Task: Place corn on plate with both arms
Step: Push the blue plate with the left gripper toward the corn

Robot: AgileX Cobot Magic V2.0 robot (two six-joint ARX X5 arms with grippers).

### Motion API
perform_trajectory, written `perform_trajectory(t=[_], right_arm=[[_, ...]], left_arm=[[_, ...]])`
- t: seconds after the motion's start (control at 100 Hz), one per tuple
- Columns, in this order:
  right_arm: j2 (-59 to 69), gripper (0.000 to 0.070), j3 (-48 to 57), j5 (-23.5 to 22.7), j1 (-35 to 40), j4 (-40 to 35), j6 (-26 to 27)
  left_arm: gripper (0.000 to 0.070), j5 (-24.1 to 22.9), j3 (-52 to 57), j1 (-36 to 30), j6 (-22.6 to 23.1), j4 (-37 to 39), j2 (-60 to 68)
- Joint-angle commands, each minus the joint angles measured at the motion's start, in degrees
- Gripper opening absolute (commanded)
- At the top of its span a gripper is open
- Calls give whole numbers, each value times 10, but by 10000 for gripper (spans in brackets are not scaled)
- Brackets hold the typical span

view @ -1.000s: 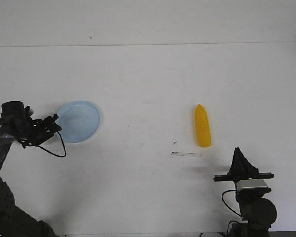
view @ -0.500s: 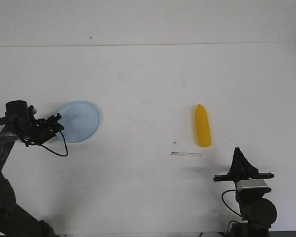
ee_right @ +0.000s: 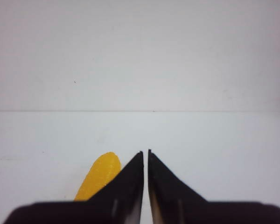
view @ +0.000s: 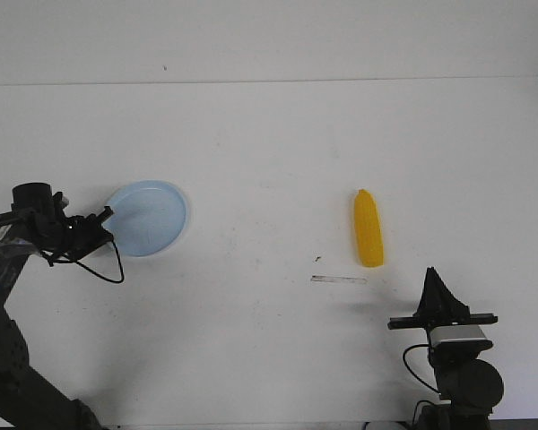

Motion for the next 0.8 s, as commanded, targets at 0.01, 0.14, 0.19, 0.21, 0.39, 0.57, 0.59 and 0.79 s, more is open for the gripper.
perform_trajectory(t=[0.01,0.14,0.19,0.21,0.39,0.57,0.59,0.79], right_arm=[[0,15,-1,0,0,6,-2],[0,15,-1,0,0,6,-2],[0,15,-1,0,0,6,-2],[0,15,-1,0,0,6,-2],[0,15,-1,0,0,6,-2],[0,15,-1,0,0,6,-2],[0,15,-1,0,0,6,-2],[0,15,-1,0,0,6,-2]], left_arm=[[0,3,10,0,3,-6,13],[0,3,10,-10,3,-10,-10],[0,3,10,-16,-1,-10,-23],[0,4,10,-19,-1,-9,-28],[0,34,10,-81,-1,-12,-58],[1,37,10,-183,-1,-9,-59],[1,37,10,-194,-1,-7,-59],[1,37,10,-295,-12,3,-54]])
